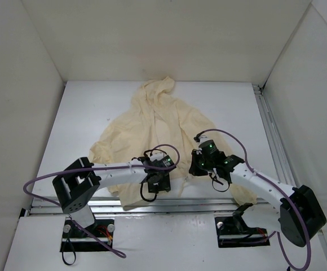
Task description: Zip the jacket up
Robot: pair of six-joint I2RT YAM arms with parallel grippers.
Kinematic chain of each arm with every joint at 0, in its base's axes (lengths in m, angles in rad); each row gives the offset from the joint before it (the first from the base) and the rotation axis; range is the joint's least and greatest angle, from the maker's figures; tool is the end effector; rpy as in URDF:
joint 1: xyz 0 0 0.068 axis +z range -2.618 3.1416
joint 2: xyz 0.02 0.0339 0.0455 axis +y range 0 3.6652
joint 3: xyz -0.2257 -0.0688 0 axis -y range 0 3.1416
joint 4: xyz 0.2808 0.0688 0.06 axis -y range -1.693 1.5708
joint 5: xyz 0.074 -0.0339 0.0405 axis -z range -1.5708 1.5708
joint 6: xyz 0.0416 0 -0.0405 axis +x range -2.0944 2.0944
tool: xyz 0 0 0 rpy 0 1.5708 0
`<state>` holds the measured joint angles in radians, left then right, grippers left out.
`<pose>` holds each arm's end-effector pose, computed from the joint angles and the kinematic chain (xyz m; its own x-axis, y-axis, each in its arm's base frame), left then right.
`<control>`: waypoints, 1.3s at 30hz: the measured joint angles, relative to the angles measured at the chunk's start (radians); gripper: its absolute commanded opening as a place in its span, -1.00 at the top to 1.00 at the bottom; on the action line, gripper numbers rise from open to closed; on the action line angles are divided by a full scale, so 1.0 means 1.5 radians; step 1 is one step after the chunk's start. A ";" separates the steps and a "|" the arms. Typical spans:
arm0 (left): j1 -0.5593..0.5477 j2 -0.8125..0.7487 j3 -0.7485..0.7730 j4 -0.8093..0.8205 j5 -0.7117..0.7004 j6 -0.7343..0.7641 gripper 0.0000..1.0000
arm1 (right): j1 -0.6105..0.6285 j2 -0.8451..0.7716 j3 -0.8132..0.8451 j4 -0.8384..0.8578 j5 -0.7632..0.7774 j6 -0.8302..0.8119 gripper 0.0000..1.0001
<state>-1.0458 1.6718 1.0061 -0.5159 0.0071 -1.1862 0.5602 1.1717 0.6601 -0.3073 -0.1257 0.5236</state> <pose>0.1724 -0.2983 0.1049 -0.9773 -0.1620 -0.1363 -0.1047 0.9293 -0.3542 0.2389 0.1560 0.1521 -0.8357 0.0614 -0.5457 -0.2100 0.8825 0.4208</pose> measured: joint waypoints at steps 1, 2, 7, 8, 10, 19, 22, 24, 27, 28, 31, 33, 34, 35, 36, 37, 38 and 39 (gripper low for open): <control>0.000 0.003 0.002 0.002 0.003 0.000 0.22 | 0.000 -0.002 -0.001 0.000 0.000 0.000 1.00; 0.000 0.005 0.003 0.003 0.006 0.000 0.29 | -0.001 -0.004 -0.003 0.001 0.000 0.000 1.00; 0.001 0.028 0.018 0.010 0.034 -0.007 0.63 | -0.009 -0.013 -0.015 -0.001 -0.004 0.000 1.00; 0.001 0.036 0.025 0.010 0.040 -0.008 0.68 | -0.011 -0.015 -0.017 -0.001 -0.005 0.000 1.00; 0.003 0.053 0.041 0.011 0.057 -0.011 0.68 | -0.013 -0.018 -0.021 -0.001 -0.007 0.000 1.00; 0.009 0.073 0.067 0.013 0.093 -0.017 0.38 | -0.021 -0.045 -0.036 -0.002 -0.012 0.000 1.00; 0.009 0.064 0.060 0.008 0.082 -0.018 0.34 | -0.029 -0.056 -0.037 -0.002 -0.012 -0.001 1.00; 0.009 0.057 0.057 -0.009 0.072 -0.017 0.32 | -0.033 -0.058 -0.037 -0.002 -0.012 -0.002 1.00; 0.009 0.052 0.056 -0.038 0.050 -0.017 0.27 | -0.035 -0.058 -0.037 -0.002 -0.012 -0.005 1.00; 0.010 0.050 0.056 -0.049 0.042 -0.017 0.25 | -0.035 -0.058 -0.037 -0.002 -0.012 -0.007 1.00; 0.013 0.049 0.057 -0.075 0.026 -0.015 0.21 | -0.039 -0.059 -0.037 -0.002 -0.014 -0.012 1.00; 0.013 0.049 0.059 -0.091 0.016 -0.013 0.18 | -0.039 -0.061 -0.037 -0.002 -0.014 -0.015 1.00; 0.013 0.049 0.060 -0.100 0.009 -0.012 0.13 | -0.040 -0.063 -0.037 -0.002 -0.015 -0.016 1.00; 0.013 0.048 0.061 -0.110 0.001 -0.011 0.11 | -0.041 -0.066 -0.037 -0.002 -0.017 -0.017 1.00; 0.013 0.047 0.062 -0.120 -0.009 -0.010 0.09 | -0.041 -0.069 -0.037 -0.002 -0.017 -0.018 1.00; 0.013 0.046 0.062 -0.133 -0.021 -0.009 0.08 | -0.042 -0.073 -0.037 -0.002 -0.018 -0.018 1.00; 0.013 0.046 0.063 -0.146 -0.032 -0.008 0.06 | -0.043 -0.077 -0.037 -0.002 -0.018 -0.018 1.00; 0.013 0.046 0.063 -0.156 -0.041 -0.007 0.04 | -0.043 -0.079 -0.037 -0.002 -0.018 -0.018 1.00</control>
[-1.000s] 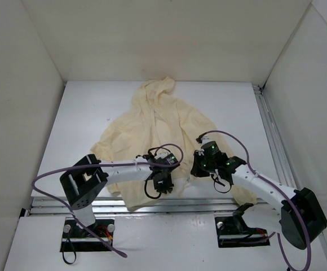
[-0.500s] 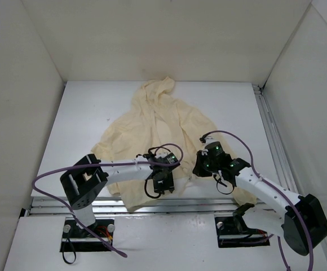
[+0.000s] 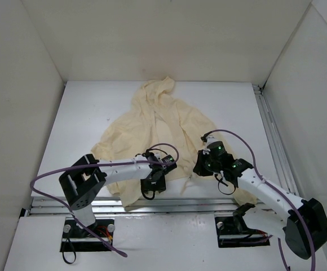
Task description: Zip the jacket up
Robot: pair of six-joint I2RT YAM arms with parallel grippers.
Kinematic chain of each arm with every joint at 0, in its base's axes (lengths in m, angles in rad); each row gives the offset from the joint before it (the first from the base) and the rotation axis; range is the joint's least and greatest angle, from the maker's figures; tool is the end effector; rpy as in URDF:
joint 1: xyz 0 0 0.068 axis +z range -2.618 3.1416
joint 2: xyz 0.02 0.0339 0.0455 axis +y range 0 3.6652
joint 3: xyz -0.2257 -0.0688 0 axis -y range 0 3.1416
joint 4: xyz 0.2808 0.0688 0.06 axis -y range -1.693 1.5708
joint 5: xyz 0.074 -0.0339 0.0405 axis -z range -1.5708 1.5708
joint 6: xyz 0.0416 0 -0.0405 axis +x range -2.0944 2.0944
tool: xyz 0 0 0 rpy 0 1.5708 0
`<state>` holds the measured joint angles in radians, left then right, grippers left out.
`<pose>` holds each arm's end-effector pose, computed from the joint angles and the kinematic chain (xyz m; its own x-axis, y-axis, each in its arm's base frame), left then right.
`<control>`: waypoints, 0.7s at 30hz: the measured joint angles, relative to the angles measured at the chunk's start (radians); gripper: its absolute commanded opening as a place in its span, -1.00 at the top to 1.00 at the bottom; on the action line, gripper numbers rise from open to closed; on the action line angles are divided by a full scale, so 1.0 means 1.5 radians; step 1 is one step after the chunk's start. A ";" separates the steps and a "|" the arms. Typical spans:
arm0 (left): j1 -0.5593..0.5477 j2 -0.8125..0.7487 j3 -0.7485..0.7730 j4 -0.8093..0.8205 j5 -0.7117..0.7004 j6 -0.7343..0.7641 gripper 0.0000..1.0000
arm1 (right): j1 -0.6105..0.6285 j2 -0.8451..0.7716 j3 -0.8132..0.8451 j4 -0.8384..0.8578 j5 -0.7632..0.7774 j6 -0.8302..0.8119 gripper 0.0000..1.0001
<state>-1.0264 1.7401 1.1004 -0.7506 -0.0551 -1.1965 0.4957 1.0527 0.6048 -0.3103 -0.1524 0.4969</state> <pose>0.1780 -0.2895 0.1028 -0.9765 -0.1815 -0.1161 -0.1638 0.9754 -0.1473 0.2353 0.1344 0.1629 -0.8020 0.1020 -0.5885 -0.2102 0.8741 0.4379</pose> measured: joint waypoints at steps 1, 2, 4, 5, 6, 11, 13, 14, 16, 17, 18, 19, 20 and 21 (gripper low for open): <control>0.000 -0.001 0.002 -0.012 -0.009 0.001 0.03 | 0.000 -0.003 0.000 0.000 -0.001 0.000 1.00; -0.001 -0.002 0.005 -0.023 -0.018 0.003 0.03 | 0.000 -0.005 0.000 0.000 -0.002 0.000 1.00; -0.001 -0.004 0.012 -0.040 -0.030 0.005 0.03 | 0.000 -0.008 0.000 0.000 -0.003 0.000 1.00; -0.002 -0.005 0.016 -0.045 -0.034 0.005 0.02 | 0.000 -0.009 0.000 0.000 -0.004 -0.001 1.00; -0.003 -0.007 0.019 -0.050 -0.037 0.006 0.02 | 0.000 -0.009 0.000 0.000 -0.005 -0.001 1.00; -0.006 -0.010 0.031 -0.058 -0.041 0.008 -0.03 | 0.000 -0.009 0.000 0.000 -0.009 -0.003 1.00; -0.009 -0.012 0.031 -0.058 -0.041 0.010 -0.04 | 0.000 -0.009 0.000 0.000 -0.010 -0.003 1.00; -0.010 -0.014 0.031 -0.057 -0.041 0.011 -0.04 | 0.000 -0.009 0.000 0.000 -0.010 -0.004 1.00; -0.011 -0.020 0.031 -0.056 -0.040 0.014 -0.05 | 0.000 -0.009 0.000 0.000 -0.011 -0.005 1.00; -0.012 -0.024 0.031 -0.055 -0.039 0.018 -0.05 | 0.000 -0.009 0.000 0.000 -0.012 -0.006 1.00; -0.013 -0.026 0.031 -0.054 -0.038 0.022 -0.05 | 0.000 -0.009 0.000 0.000 -0.012 -0.006 1.00; -0.013 -0.027 0.031 -0.053 -0.038 0.025 -0.05 | 0.000 -0.009 0.000 0.000 -0.013 -0.007 1.00; -0.013 -0.028 0.031 -0.051 -0.036 0.029 -0.05 | 0.000 -0.009 0.000 0.000 -0.015 -0.007 1.00; -0.013 -0.028 0.031 -0.048 -0.035 0.033 -0.04 | 0.000 -0.009 0.000 0.000 -0.016 -0.008 1.00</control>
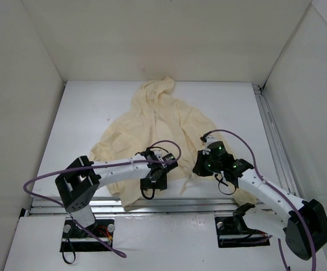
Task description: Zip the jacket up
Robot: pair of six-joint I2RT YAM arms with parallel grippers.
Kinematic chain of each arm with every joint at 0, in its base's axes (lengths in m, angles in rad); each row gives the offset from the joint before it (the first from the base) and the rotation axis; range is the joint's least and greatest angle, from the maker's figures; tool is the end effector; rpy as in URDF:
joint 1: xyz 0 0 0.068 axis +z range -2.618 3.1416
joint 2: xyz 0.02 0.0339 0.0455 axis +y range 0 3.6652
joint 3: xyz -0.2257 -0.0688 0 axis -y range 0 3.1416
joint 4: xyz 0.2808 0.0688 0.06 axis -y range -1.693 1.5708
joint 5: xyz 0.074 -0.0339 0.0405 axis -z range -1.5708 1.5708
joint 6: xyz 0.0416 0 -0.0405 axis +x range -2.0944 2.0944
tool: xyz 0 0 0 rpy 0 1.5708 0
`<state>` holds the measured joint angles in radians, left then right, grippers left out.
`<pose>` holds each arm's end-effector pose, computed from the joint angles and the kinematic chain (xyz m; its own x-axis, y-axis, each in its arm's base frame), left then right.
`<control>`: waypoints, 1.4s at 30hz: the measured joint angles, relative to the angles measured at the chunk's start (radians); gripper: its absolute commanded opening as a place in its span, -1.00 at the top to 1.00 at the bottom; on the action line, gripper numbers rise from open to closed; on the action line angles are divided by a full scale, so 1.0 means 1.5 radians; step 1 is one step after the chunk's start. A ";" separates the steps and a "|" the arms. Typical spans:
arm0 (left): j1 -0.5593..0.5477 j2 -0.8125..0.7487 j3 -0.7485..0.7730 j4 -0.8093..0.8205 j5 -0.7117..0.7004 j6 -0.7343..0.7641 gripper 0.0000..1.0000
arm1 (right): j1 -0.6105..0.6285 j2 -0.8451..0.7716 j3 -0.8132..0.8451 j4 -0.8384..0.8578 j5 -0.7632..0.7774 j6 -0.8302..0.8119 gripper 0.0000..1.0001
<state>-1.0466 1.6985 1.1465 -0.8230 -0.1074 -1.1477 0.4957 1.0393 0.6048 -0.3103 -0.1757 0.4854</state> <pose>0.1749 -0.2936 0.1280 -0.9769 -0.1216 -0.1757 -0.0985 0.9860 -0.1342 0.2341 0.1349 0.1664 -0.7986 0.0904 -0.5950 -0.2360 0.8624 0.4478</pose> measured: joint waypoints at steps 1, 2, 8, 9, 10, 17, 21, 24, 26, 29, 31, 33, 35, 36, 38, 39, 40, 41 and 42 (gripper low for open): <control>0.000 0.000 0.000 0.003 0.002 0.005 -0.04 | 0.000 0.000 0.000 0.000 -0.001 0.000 1.00; 0.000 0.000 0.000 0.007 0.004 0.009 -0.04 | 0.000 0.000 0.000 0.000 -0.001 -0.001 1.00; 0.000 0.000 0.000 0.032 0.021 0.031 -0.03 | 0.000 0.000 0.000 0.000 -0.002 -0.005 1.00; 0.000 0.000 0.000 0.035 0.023 0.033 -0.03 | 0.000 0.000 0.000 0.000 -0.002 -0.005 1.00; 0.000 0.001 0.000 0.039 0.025 0.036 -0.02 | 0.000 0.000 0.000 0.000 -0.002 -0.005 1.00; 0.000 0.013 -0.006 0.057 0.039 0.047 0.01 | 0.000 0.000 0.000 0.000 -0.002 -0.005 1.00; 0.000 0.016 -0.015 0.062 0.042 0.049 0.04 | 0.000 0.000 0.000 0.000 -0.002 -0.005 1.00; 0.000 0.016 -0.020 0.065 0.042 0.052 0.05 | 0.000 0.000 0.000 0.000 -0.003 -0.005 1.00; 0.000 0.016 -0.021 0.066 0.042 0.056 0.05 | 0.000 0.000 0.000 0.000 -0.004 -0.005 1.00; 0.000 0.016 -0.021 0.069 0.042 0.061 0.05 | 0.000 0.001 0.000 0.000 -0.006 -0.006 1.00; 0.000 0.016 -0.022 0.071 0.042 0.063 0.05 | 0.000 0.002 0.000 -0.001 -0.007 -0.006 1.00; 0.000 0.016 -0.026 0.077 0.042 0.064 0.05 | 0.000 0.002 0.000 -0.001 -0.007 -0.006 1.00; 0.000 0.016 -0.035 0.082 0.044 0.065 0.05 | 0.000 0.002 0.000 -0.001 -0.008 -0.006 1.00; 0.000 0.016 -0.039 0.084 0.045 0.065 0.06 | 0.000 0.002 0.000 -0.001 -0.009 -0.006 1.00; 0.000 0.016 -0.048 0.089 0.049 0.065 0.06 | 0.000 0.002 0.000 -0.001 -0.009 -0.006 1.00; 0.000 0.014 -0.049 0.090 0.050 0.065 0.06 | 0.000 0.002 0.000 -0.001 -0.009 -0.006 1.00; 0.000 0.014 -0.050 0.092 0.049 0.065 0.06 | 0.000 0.002 0.000 -0.001 -0.009 -0.006 1.00; 0.000 0.014 -0.050 0.094 0.050 0.066 0.06 | 0.000 0.002 0.000 -0.001 -0.009 -0.006 1.00; 0.000 0.014 -0.051 0.094 0.050 0.066 0.07 | 0.000 0.002 0.000 -0.001 -0.009 -0.006 1.00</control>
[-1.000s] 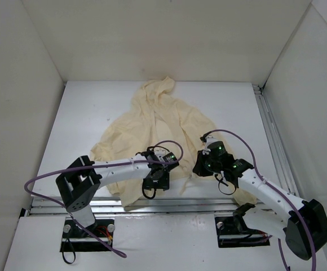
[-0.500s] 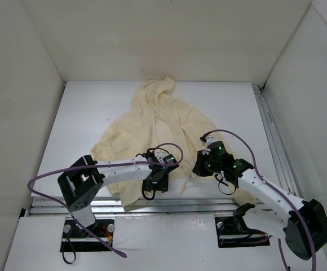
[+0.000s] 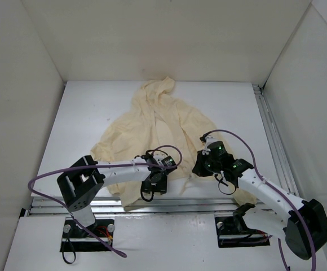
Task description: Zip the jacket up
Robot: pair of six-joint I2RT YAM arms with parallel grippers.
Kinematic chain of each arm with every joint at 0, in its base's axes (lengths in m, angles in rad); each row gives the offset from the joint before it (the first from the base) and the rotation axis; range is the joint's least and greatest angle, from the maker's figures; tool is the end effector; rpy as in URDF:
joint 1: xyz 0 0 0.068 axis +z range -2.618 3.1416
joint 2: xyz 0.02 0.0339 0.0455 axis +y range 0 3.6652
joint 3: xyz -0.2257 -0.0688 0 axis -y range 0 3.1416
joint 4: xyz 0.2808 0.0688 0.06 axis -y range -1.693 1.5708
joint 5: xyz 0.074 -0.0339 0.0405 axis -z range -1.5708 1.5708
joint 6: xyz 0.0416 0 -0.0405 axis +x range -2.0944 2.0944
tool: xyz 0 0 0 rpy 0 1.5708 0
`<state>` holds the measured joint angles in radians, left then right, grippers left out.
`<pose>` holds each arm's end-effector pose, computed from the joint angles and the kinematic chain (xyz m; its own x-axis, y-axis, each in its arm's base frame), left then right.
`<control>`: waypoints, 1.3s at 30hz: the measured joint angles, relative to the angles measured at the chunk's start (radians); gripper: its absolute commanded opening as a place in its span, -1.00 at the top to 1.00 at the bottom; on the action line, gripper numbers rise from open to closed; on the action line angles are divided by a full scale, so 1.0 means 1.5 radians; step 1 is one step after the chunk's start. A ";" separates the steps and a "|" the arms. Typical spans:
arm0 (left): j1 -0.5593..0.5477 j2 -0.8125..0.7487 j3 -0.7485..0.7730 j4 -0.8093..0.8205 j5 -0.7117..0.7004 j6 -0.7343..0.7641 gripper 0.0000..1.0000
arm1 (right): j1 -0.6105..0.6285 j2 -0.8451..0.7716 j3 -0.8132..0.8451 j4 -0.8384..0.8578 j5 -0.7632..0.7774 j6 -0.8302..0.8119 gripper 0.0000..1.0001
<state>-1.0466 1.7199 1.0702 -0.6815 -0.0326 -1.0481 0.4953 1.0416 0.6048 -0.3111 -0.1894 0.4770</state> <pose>0.1718 -0.2944 0.1023 -0.9891 -0.0194 -0.1459 0.0087 0.9818 -0.1898 0.2339 0.1353 0.1658 -0.8016 0.0794 -0.5925 -0.2479 0.8578 0.4503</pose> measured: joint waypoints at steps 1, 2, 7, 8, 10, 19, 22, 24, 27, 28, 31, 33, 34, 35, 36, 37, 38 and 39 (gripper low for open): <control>0.000 0.000 -0.001 0.001 0.000 0.001 0.09 | 0.000 0.000 0.000 0.000 0.000 0.000 1.00; 0.000 0.000 -0.001 0.002 0.001 0.001 0.11 | 0.000 0.000 0.000 0.000 0.000 0.000 1.00; 0.000 0.003 -0.006 0.013 0.006 0.010 0.30 | 0.000 0.000 0.000 0.000 0.000 0.000 1.00; 0.000 0.005 -0.006 0.015 0.010 0.012 0.41 | 0.000 0.000 0.000 0.000 0.000 0.000 1.00; 0.000 0.014 -0.006 0.024 0.017 0.015 0.50 | 0.000 0.000 0.000 0.000 0.000 0.000 1.00; 0.007 0.033 -0.007 0.105 0.082 0.016 1.00 | 0.000 0.000 0.000 -0.001 -0.003 0.000 1.00; 0.021 0.010 -0.017 0.130 0.097 0.016 1.00 | 0.000 0.000 0.000 -0.001 -0.005 0.000 1.00; 0.029 -0.005 -0.032 0.147 0.098 0.017 1.00 | 0.000 0.000 0.001 -0.002 -0.006 -0.002 1.00; 0.050 -0.040 -0.065 0.167 0.065 0.026 1.00 | 0.000 0.000 0.006 -0.004 -0.012 -0.006 1.00; 0.059 -0.054 -0.074 0.167 0.050 0.033 1.00 | 0.000 -0.001 0.010 -0.006 -0.017 -0.008 1.00; 0.083 -0.108 -0.082 0.167 0.012 0.057 1.00 | 0.000 -0.009 0.030 -0.012 -0.030 -0.021 1.00; 0.093 -0.156 -0.082 0.180 -0.008 0.078 1.00 | -0.001 -0.027 0.046 -0.015 -0.044 -0.029 1.00; 0.097 -0.181 -0.082 0.187 -0.016 0.089 1.00 | -0.001 -0.036 0.056 -0.016 -0.052 -0.033 1.00; 0.102 -0.207 -0.083 0.196 -0.023 0.100 1.00 | -0.001 -0.043 0.069 -0.016 -0.063 -0.037 1.00; 0.106 -0.233 -0.083 0.207 -0.028 0.110 1.00 | -0.001 -0.047 0.083 -0.015 -0.075 -0.040 1.00; 0.110 -0.253 -0.083 0.218 -0.033 0.120 1.00 | -0.001 -0.047 0.096 -0.013 -0.086 -0.042 1.00; 0.115 -0.274 -0.084 0.232 -0.036 0.129 1.00 | -0.001 -0.044 0.107 -0.009 -0.096 -0.043 1.00; 0.121 -0.290 -0.087 0.245 -0.039 0.137 1.00 | -0.001 -0.039 0.116 -0.004 -0.107 -0.045 1.00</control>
<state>-0.8654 1.2850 0.9394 -0.3138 -0.0906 -0.8421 0.4934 0.9825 0.7784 -0.3168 -0.3500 0.4099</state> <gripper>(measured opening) 0.006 0.007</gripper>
